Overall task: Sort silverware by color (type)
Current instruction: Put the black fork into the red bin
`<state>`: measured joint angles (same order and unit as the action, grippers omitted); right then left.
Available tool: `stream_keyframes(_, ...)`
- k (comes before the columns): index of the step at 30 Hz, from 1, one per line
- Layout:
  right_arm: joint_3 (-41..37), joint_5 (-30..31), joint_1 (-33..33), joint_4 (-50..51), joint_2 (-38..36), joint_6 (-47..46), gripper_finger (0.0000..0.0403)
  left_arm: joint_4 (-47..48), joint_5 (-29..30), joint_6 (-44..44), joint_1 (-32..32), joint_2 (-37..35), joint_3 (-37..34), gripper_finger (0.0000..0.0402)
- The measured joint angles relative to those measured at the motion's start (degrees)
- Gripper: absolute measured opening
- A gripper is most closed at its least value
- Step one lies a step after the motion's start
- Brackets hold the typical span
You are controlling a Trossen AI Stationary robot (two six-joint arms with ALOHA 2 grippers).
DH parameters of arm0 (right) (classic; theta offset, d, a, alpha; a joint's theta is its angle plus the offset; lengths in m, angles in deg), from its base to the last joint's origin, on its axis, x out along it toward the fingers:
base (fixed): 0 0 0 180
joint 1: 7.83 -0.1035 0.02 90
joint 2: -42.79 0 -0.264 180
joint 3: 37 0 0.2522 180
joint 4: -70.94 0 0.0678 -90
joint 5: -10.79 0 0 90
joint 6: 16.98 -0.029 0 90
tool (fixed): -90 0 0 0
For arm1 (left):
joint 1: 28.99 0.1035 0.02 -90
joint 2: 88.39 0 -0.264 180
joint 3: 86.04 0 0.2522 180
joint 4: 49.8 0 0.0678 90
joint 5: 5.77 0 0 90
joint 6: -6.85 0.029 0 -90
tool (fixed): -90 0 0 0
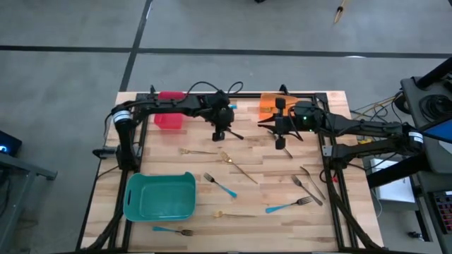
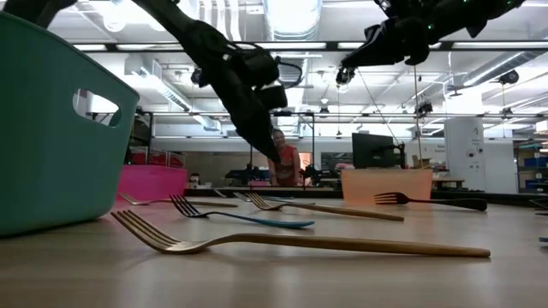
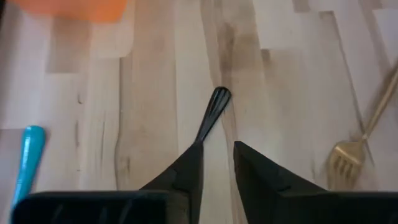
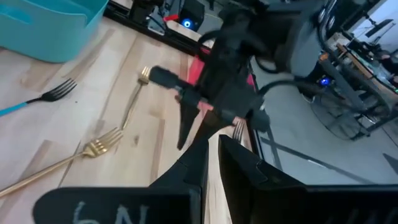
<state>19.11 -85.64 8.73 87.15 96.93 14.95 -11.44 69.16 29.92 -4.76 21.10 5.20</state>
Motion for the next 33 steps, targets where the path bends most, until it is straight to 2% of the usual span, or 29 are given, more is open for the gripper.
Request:
stream_keyframes(6, -0.2, 0.0, 0.0, 0.2, -0.4, -0.4, 0.0028, 0.4, 0.2, 0.2, 0.0, 3.7, 2.7, 0.0128)
stream_keyframes(11, -0.2, 0.0, 0.0, 0.2, -0.4, -0.4, 0.0028, 1.2, 0.1, 0.6, 0.0, 5.6, 3.6, 0.0151)
stream_keyframes(17, -0.2, 0.0, 0.0, 0.3, -0.4, -0.4, 0.0028, 0.7, 0.1, 2.5, 0.0, 6.0, 2.2, 0.0153)
stream_keyframes(22, -0.2, 0.0, 0.0, 0.2, -0.4, -0.4, 0.0028, 0.6, 1.1, 7.6, 0.0, 6.0, 0.8, 0.0147)
stream_keyframes(25, -0.2, 0.0, 0.0, 0.2, -0.4, -0.4, 0.0028, 0.5, 3.4, 8.4, -0.1, 6.0, 0.4, 0.0144)
stream_keyframes(33, -0.2, 0.0, 0.0, 0.2, -0.4, -0.4, 0.0028, -1.0, 3.6, 9.3, 0.0, 6.0, 0.2, 0.0142)
